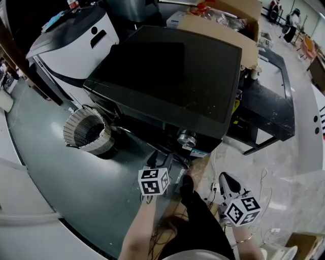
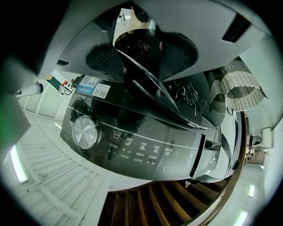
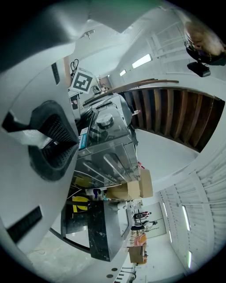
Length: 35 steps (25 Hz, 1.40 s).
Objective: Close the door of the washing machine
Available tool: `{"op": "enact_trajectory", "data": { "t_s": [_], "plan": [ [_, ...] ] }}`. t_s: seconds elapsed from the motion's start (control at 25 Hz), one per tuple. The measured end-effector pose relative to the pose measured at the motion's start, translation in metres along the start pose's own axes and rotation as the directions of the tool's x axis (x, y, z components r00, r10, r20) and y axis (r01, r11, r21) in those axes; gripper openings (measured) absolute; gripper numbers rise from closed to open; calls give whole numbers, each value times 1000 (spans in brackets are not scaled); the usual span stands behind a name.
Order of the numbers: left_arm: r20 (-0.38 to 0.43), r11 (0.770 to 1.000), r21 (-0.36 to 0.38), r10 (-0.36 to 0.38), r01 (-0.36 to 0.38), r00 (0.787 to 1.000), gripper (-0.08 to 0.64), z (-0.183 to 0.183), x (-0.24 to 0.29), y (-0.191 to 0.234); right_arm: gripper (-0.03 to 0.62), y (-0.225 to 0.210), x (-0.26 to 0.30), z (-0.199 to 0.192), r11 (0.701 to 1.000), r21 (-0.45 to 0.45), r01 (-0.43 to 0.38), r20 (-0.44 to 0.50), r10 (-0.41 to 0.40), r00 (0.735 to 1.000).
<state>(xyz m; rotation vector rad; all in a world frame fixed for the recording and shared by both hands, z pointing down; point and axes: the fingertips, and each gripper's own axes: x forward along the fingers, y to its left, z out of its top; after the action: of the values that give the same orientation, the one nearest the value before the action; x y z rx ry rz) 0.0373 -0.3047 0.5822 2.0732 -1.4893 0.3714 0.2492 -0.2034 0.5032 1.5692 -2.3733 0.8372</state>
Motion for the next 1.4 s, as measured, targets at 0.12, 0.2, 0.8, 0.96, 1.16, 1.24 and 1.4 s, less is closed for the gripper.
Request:
{"op": "enact_trajectory", "data": {
  "t_s": [0.12,0.2,0.8,0.96,1.16,1.24,1.4],
  "plan": [
    [-3,1000,8,-1,1,1000,265,-3,-4,-4,8,-2,-7,-3,1000,2,8,3,-8,1000],
    [-6,1000,8,2,-2,1000,265,-5,-9,-6,8,0,-11,-4,1000,4,6,5,-7,1000],
    [40,996,32,80,-81,996,156,-13,-94,0,8,48,-35,-5,995,-43,-86,38,87,995],
    [67,991,31,128,-130,990,115,-15,-127,6,8,66,-40,-5,989,-69,-134,44,137,990],
    [91,985,12,172,-174,981,53,-17,-171,11,8,94,-48,-2,976,-101,-195,46,201,979],
    [113,980,-11,196,-196,974,44,-19,-190,14,8,106,-51,-2,968,-113,-222,45,229,972],
    [155,968,-48,250,-246,956,32,-23,-230,21,8,130,-56,-4,950,-143,-277,35,285,958]
  ]
}}
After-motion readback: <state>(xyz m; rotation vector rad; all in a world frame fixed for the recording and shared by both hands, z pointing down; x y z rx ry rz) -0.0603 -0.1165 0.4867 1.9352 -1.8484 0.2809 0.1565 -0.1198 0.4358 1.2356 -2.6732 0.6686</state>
